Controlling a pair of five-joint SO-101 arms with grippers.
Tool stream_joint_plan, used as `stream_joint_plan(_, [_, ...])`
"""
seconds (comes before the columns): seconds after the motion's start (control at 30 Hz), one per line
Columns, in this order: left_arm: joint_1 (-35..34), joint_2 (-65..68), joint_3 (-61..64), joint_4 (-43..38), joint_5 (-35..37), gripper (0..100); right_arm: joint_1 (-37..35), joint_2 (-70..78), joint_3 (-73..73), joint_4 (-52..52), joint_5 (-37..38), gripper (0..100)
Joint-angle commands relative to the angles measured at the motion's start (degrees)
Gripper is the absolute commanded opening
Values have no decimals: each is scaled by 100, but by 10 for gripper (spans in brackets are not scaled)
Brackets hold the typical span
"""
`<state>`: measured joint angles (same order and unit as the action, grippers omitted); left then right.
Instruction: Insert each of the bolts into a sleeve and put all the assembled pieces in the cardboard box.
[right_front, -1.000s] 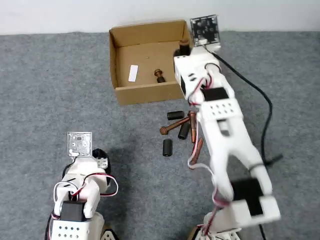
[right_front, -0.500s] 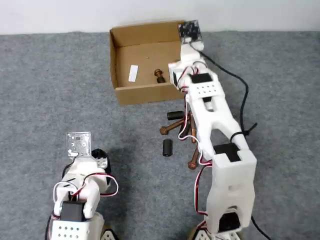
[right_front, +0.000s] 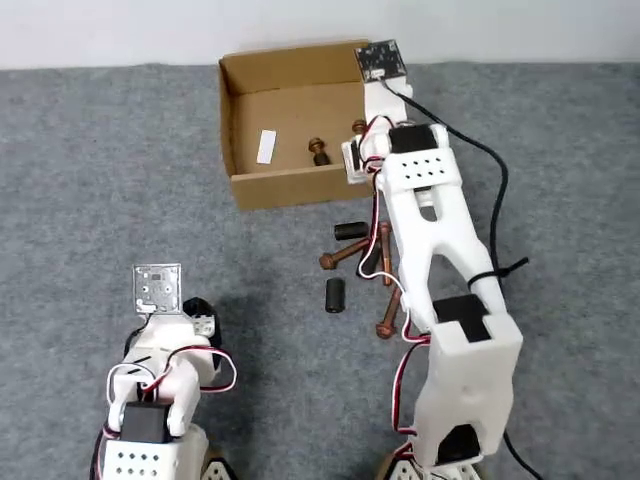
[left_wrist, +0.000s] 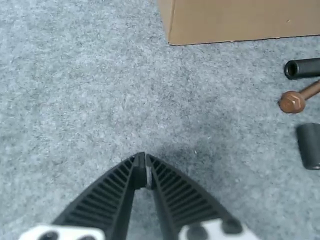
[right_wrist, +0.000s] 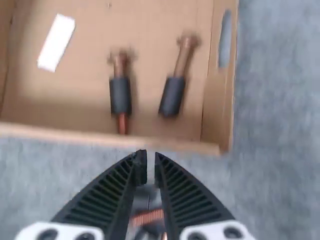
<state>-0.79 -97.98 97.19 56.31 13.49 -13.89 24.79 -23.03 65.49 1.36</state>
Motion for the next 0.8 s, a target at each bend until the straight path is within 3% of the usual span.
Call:
stream_joint_plan(0.0, [-114, 0, -40, 53, 44, 6, 31, -514, -316, 760, 26, 9])
stream_joint_plan(0.23, [-132, 0, -40, 53, 44, 6, 31, -734, -316, 2185, -26, 9])
stream_joint_plan(0.5, [-141, 0, -40, 53, 53, 6, 48, -752, -316, 3697, -888, 11])
stream_joint_plan(0.77, [-149, 0, -40, 62, 53, 6, -40, -1314, 369, 3749, -1196, 9])
